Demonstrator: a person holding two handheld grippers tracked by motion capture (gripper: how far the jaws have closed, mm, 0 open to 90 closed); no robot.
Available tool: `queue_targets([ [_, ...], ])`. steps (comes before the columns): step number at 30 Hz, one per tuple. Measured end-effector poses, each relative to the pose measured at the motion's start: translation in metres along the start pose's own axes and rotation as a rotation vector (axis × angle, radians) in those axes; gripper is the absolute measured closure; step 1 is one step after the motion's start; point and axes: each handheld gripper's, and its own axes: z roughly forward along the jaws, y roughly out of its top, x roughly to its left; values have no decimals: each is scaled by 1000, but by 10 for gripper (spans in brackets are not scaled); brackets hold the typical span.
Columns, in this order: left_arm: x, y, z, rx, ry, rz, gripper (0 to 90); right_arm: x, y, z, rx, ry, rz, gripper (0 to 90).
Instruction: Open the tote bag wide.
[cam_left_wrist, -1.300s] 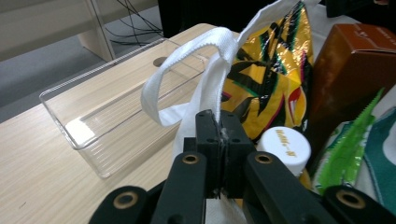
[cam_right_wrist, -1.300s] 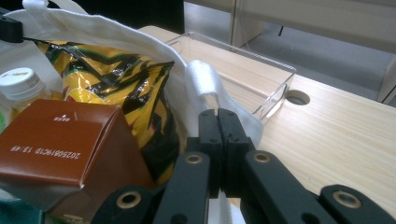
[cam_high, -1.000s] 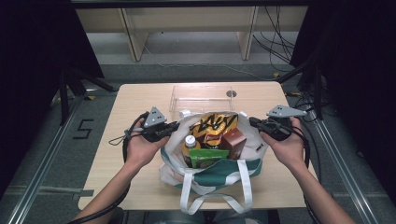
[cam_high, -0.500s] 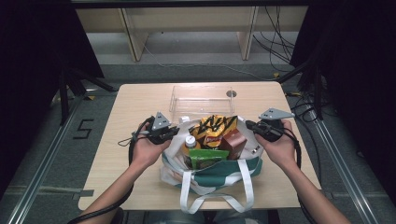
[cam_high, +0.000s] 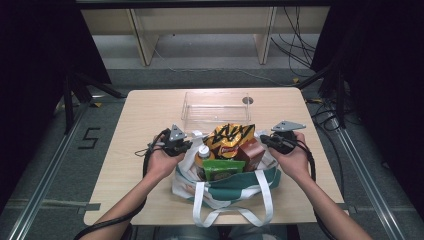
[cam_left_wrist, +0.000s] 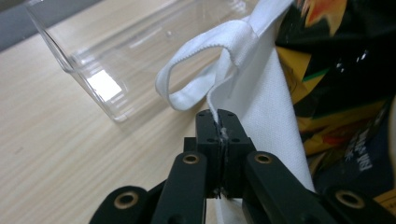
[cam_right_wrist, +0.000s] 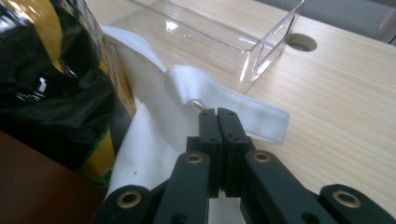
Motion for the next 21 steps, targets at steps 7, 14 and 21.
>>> queue_targets([
  [7,-1,-3,5,9,1,-19,882,-2,-5,7,4,13,22,900],
  [14,1,0,-11,-72,6,-37,763,-6,-2,-4,-40,22,49,773],
  [21,0,-1,-38,-140,-10,-80,617,-9,-4,-18,-48,13,63,695],
])
